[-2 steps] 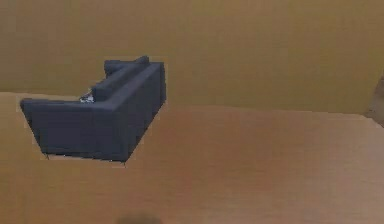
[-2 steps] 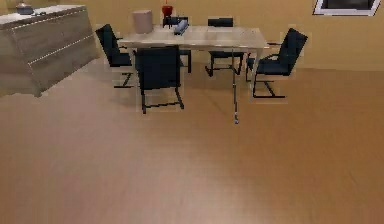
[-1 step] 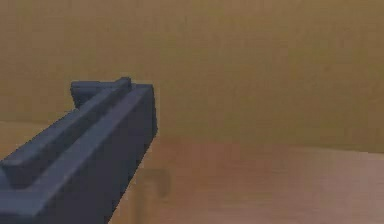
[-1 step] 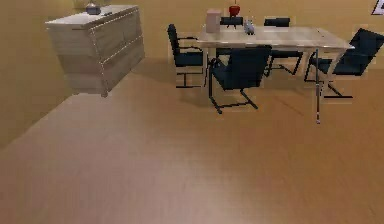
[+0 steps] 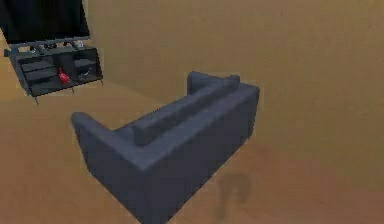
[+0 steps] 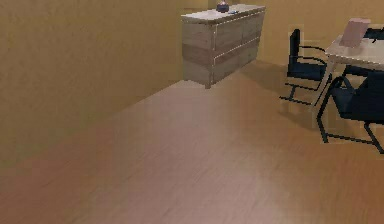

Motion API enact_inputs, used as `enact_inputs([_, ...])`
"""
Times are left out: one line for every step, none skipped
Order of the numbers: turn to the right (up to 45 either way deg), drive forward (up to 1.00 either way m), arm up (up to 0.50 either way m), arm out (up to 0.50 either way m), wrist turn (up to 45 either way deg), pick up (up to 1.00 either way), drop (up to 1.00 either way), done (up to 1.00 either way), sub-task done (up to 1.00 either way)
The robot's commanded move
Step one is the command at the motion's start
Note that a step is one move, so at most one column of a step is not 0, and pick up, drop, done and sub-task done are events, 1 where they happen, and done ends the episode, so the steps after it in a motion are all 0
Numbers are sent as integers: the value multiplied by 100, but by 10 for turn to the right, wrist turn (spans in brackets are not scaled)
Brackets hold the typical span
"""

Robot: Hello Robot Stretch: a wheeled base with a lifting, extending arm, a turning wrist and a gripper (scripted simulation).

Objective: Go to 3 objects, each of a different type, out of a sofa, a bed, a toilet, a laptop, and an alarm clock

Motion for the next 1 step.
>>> enact_inputs([0,0,0,0,0,0,0,100,0])
